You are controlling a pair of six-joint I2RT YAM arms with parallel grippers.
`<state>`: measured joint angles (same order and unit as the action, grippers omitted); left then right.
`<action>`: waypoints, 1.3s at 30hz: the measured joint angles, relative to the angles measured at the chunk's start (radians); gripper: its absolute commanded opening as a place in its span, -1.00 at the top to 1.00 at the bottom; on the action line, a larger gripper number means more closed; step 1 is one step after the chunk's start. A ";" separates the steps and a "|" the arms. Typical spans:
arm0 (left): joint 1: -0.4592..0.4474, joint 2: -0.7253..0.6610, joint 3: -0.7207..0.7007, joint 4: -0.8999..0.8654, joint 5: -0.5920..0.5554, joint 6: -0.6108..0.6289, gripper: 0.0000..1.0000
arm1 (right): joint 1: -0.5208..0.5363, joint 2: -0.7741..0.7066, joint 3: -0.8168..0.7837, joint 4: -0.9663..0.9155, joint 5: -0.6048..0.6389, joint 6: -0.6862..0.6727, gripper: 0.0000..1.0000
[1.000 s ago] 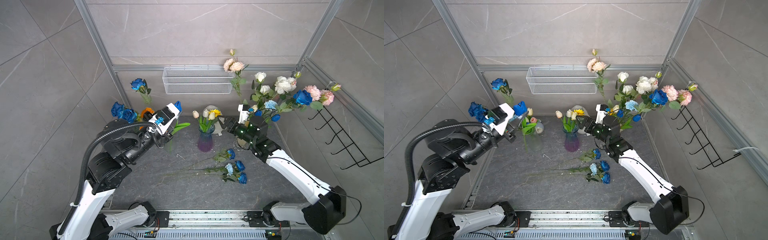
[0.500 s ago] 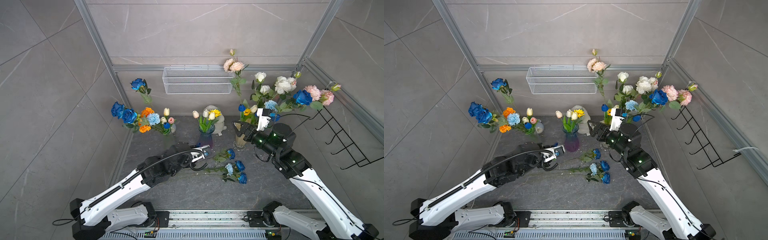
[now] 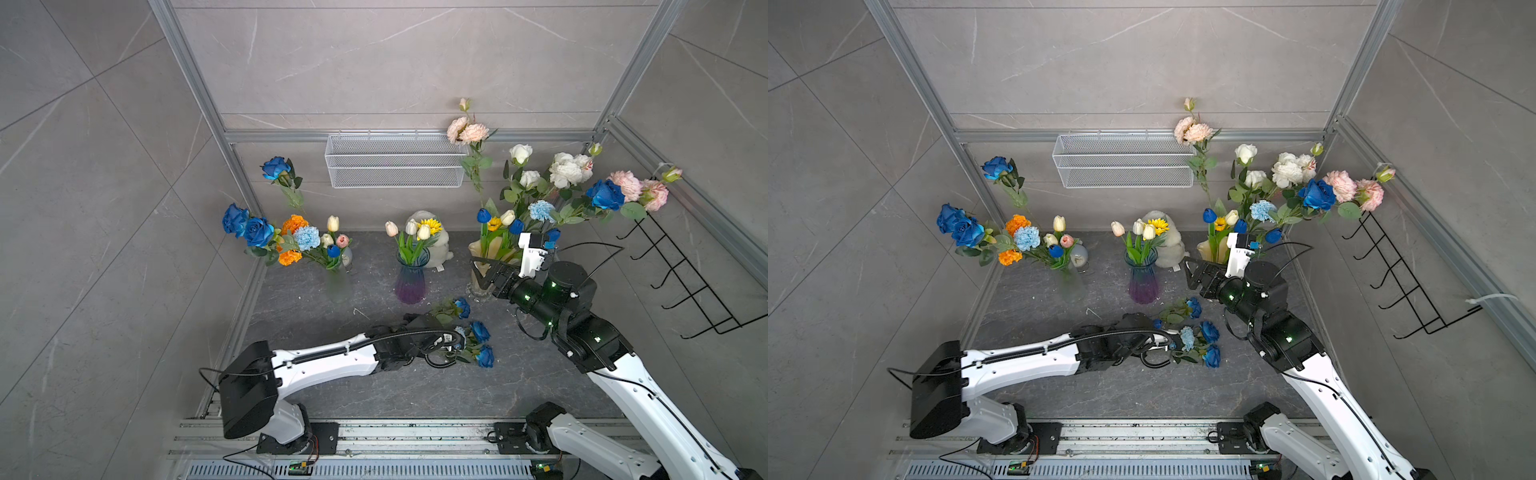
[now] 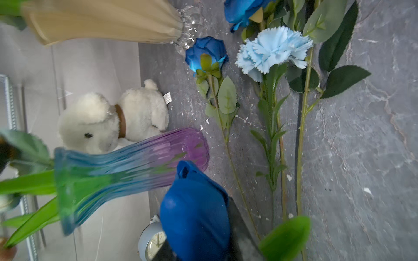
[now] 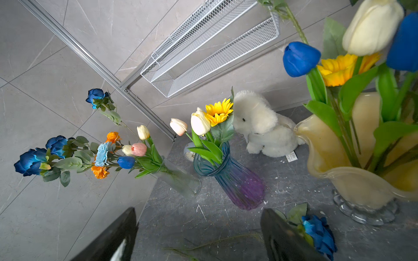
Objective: Pick out blue flowers from the vase
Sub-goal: Place the flower at the center of the board, then pick up the flower from the vase.
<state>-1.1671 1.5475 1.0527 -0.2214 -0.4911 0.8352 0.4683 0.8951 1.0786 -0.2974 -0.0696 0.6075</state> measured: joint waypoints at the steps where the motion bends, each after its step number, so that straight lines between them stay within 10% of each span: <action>1: 0.000 0.026 0.000 0.016 0.003 0.005 0.44 | 0.000 -0.004 0.000 -0.003 0.002 -0.002 -0.75; 14: 0.000 0.127 0.002 0.179 0.005 0.031 -0.58 | 0.000 0.014 0.001 -0.050 0.020 -0.048 -0.82; 19: 0.002 0.088 0.002 0.174 0.003 0.003 -0.67 | 0.000 0.071 0.030 -0.081 0.029 -0.088 -0.83; 26: 0.058 -0.183 0.034 0.040 0.003 -0.244 -0.71 | 0.035 0.218 0.209 -0.108 0.000 -0.171 -0.82; 39: 0.085 -0.758 0.016 -0.152 -0.282 -0.676 -0.77 | 0.465 0.665 0.674 -0.150 0.153 -0.493 -0.83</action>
<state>-1.0821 0.7891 1.0683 -0.3733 -0.7727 0.1596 0.9333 1.5604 1.7531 -0.4469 0.0837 0.1143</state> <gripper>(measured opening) 0.880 0.911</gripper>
